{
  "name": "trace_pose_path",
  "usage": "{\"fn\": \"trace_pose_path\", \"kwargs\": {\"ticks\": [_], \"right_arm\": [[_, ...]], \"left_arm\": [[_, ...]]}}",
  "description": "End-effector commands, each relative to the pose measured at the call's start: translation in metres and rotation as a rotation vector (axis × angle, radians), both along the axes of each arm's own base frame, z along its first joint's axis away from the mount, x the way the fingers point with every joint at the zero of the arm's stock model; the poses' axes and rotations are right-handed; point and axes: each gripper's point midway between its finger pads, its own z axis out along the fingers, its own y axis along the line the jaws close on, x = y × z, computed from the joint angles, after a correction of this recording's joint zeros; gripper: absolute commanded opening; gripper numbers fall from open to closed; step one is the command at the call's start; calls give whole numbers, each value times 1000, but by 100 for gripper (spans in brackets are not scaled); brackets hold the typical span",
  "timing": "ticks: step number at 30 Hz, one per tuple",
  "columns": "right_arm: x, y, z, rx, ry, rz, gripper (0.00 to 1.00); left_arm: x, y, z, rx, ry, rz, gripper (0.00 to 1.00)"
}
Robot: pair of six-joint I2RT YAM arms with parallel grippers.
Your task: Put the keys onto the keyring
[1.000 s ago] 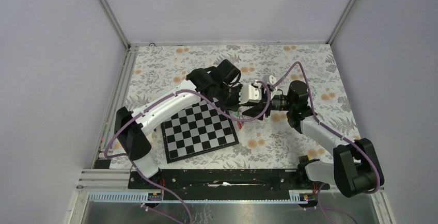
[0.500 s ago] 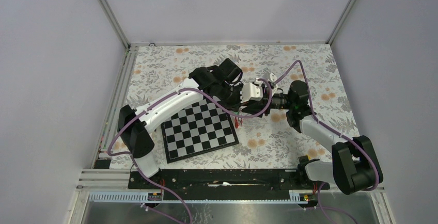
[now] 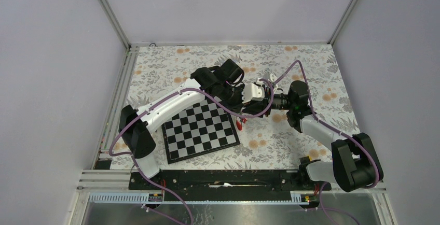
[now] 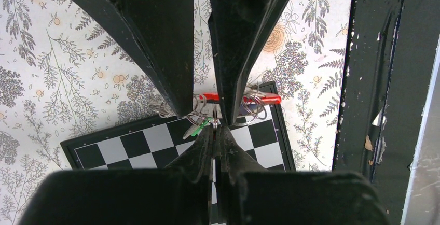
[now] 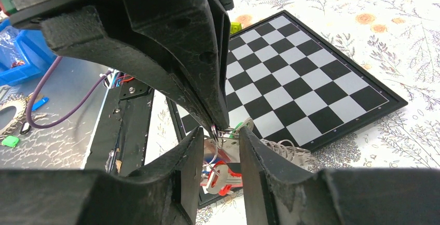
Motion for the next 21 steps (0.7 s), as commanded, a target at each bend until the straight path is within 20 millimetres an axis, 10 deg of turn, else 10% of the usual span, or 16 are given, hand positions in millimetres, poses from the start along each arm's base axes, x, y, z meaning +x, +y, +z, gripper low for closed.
{"fn": "trace_pose_path", "kwargs": {"ticks": [1, 21], "right_arm": [[-1, 3, 5, 13, -39, 25, 37], [-4, 6, 4, 11, -21, 46, 11]], "left_arm": [[2, -15, 28, -97, -35, -17, 0], [2, -17, 28, -119, -35, -7, 0]]}}
